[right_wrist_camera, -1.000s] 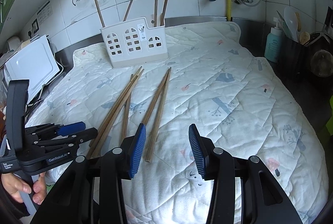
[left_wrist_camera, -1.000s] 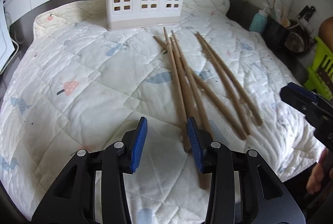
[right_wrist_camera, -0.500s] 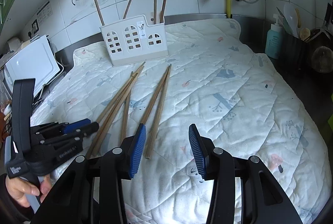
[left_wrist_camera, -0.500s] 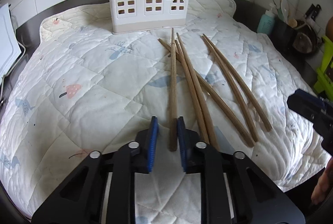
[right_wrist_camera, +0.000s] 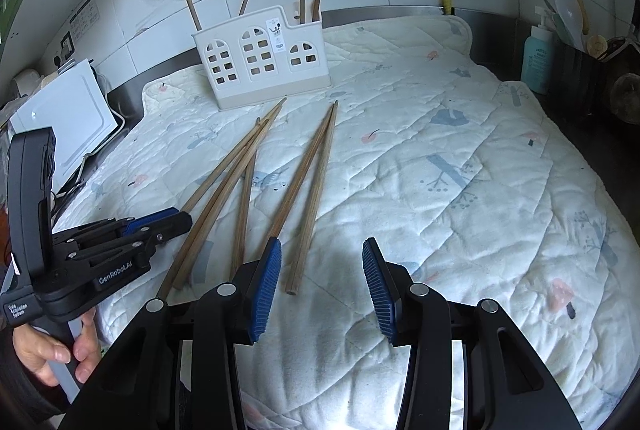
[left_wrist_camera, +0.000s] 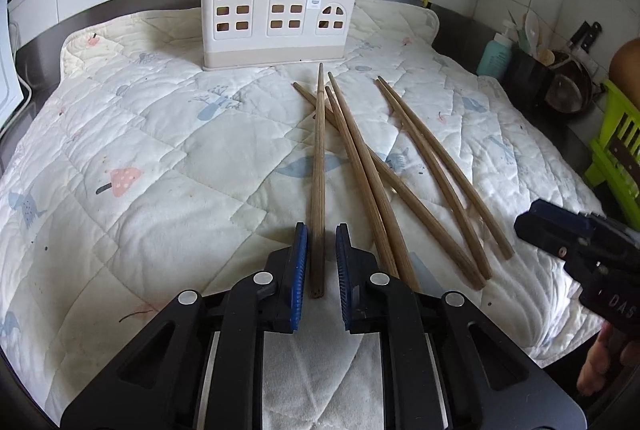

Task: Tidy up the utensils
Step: 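Lower both tools to the remaining chopsticks and close the left tool on one, then close the right tool on a chopstick while the left tool lifts its chopstick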

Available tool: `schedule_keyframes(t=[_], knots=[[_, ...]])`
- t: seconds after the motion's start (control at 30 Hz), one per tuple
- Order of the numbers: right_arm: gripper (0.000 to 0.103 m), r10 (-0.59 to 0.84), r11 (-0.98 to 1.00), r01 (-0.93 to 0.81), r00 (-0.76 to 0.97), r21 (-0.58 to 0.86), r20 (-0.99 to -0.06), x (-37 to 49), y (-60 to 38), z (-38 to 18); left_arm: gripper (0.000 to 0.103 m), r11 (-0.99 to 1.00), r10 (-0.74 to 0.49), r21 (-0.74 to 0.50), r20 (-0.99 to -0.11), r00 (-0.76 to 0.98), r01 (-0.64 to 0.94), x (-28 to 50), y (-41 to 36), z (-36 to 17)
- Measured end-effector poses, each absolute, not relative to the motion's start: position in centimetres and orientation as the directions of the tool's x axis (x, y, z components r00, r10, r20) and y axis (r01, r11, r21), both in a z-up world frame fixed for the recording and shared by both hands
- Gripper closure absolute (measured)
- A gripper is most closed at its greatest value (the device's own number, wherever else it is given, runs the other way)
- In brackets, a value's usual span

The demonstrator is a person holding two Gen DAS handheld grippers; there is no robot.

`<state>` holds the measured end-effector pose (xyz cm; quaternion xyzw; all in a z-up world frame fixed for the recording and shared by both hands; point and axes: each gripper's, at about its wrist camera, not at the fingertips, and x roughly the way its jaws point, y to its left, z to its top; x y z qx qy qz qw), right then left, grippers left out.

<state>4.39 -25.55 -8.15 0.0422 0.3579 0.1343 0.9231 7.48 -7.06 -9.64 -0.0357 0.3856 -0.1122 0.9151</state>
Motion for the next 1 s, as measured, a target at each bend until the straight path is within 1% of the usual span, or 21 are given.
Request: schedule_keyframes(t=[0.1, 0.17, 0.23, 0.27, 0.33, 0.53, 0.6, 0.63, 0.67, 0.83, 1.0], knots=[[0.068, 0.281, 0.96, -0.223, 0.705, 0.171, -0.651, 4.5, -25.3, -8.5, 0.09, 0.972, -0.233, -0.14, -0.692, 0.683, 0.19, 7.6, -7.2, -9.7], [0.075, 0.284, 0.958, -0.225, 0.702, 0.176, -0.653, 4.5, -25.2, -8.7, 0.092, 0.973, -0.227, -0.124, -0.69, 0.687, 0.196, 7.5, -7.4, -9.7], [0.077, 0.287, 0.958, -0.224, 0.7, 0.181, -0.653, 4.5, -25.1, -8.9, 0.097, 0.969, -0.244, -0.151, -0.689, 0.682, 0.194, 7.5, -7.1, -9.6], [0.079, 0.289, 0.957, -0.224, 0.7, 0.183, -0.653, 4.4, -25.0, -9.0, 0.097, 0.967, -0.254, -0.168, -0.689, 0.679, 0.191, 7.6, -6.8, -9.6], [0.079, 0.288, 0.957, -0.221, 0.699, 0.186, -0.654, 4.5, -24.9, -9.2, 0.097, 0.964, -0.266, -0.188, -0.686, 0.677, 0.189, 7.6, -6.5, -9.3], [0.08, 0.281, 0.96, -0.21, 0.7, 0.187, -0.656, 5.1, -23.9, -9.8, 0.097, 0.963, -0.27, -0.183, -0.659, 0.702, 0.199, 7.0, -6.0, -8.2], [0.083, 0.261, 0.965, -0.199, 0.708, 0.169, -0.656, 5.3, -23.5, -9.8, 0.097, 0.962, -0.272, -0.185, -0.652, 0.708, 0.199, 6.9, -5.9, -8.0], [0.088, 0.25, 0.968, -0.195, 0.711, 0.156, -0.657, 5.4, -23.3, -9.8, 0.097, 0.963, -0.269, -0.185, -0.649, 0.711, 0.196, 6.9, -5.8, -7.9], [0.094, 0.233, 0.972, -0.189, 0.716, 0.138, -0.658, 5.5, -23.2, -9.8, 0.097, 0.962, -0.272, -0.19, -0.646, 0.713, 0.195, 6.9, -5.6, -7.8], [0.096, 0.21, 0.977, -0.18, 0.739, 0.113, -0.64, 5.1, -23.8, -9.2, 0.098, 0.96, -0.278, -0.191, -0.616, 0.737, 0.203, 6.4, -5.3, -6.7], [0.096, 0.194, 0.979, -0.198, 0.798, 0.055, -0.571, 4.0, -24.3, -6.1, 0.098, 0.959, -0.282, -0.195, -0.58, 0.765, 0.206, 6.2, -4.6, -5.0]])
